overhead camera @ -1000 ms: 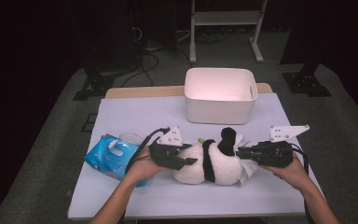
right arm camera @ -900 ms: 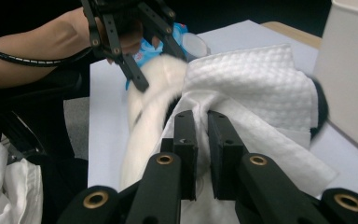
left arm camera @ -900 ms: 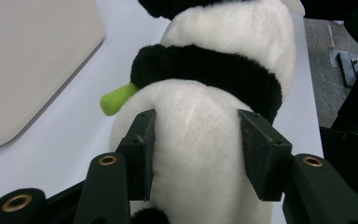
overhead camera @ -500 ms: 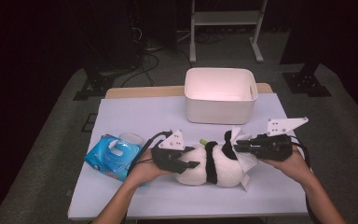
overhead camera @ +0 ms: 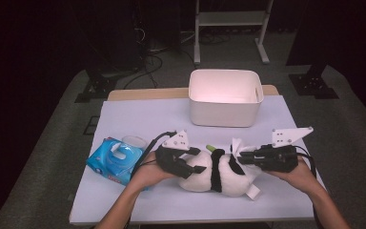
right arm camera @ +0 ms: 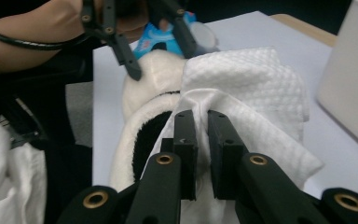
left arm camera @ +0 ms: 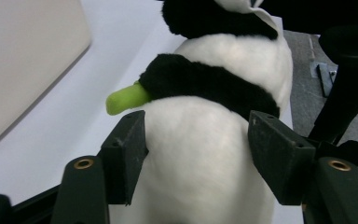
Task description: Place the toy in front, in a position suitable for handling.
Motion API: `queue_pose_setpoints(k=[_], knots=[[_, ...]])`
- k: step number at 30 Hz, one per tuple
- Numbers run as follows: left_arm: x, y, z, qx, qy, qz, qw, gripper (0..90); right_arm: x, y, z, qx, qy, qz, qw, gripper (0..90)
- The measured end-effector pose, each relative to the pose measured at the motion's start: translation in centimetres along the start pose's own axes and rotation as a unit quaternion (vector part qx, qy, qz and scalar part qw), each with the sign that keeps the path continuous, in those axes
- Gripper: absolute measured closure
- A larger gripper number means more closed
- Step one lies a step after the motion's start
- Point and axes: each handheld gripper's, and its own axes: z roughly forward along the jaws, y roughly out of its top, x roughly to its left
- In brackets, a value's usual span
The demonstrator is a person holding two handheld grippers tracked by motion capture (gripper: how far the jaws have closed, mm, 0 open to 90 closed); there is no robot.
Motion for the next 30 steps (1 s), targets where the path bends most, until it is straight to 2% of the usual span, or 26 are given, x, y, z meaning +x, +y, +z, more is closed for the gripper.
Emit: queue_pose_setpoints(k=[2, 6, 14, 17, 23, 26, 28, 30], knots=[[-0.1, 0.0, 0.4, 0.002, -0.012, -0.007, 0.9999, 36.5, 0.4, 0.0, -0.1, 0.004, 0.007, -0.005, 1.0000, 82.0], [-0.3, -0.5, 0.4, -0.001, -0.024, -0.008, 0.9997, 42.5, 0.8, 0.2, -0.6, 0.005, -0.005, -0.012, 0.9999, 81.9], [-1.1, -0.8, 0.1, 0.003, -0.029, 0.000, 0.9996, 43.4, 1.1, 1.0, -0.9, -0.013, -0.016, -0.024, 0.9995, 82.0], [-1.2, -0.9, 0.1, 0.000, -0.032, -0.003, 0.9995, 43.4, 1.2, 1.0, -0.9, -0.013, -0.017, -0.023, 0.9995, 82.0], [-1.3, -0.7, 0.0, 0.008, -0.039, 0.003, 0.9992, 43.0, 1.0, 0.7, -0.8, -0.019, -0.020, -0.018, 0.9995, 82.0], [-1.2, -0.3, -0.1, 0.013, -0.049, 0.005, 0.9987, 41.5, 1.2, 0.4, -0.3, -0.009, -0.008, -0.012, 0.9999, 82.0], [-0.9, 0.1, -0.3, 0.010, -0.055, 0.003, 0.9984, 41.1, 1.4, 0.2, 0.2, 0.003, 0.001, -0.016, 0.9999, 82.0], [-0.7, 0.5, -0.5, 0.006, -0.056, 0.002, 0.9984, 41.5, 1.7, 0.1, 0.4, 0.005, 0.008, -0.018, 0.9998, 82.0]])
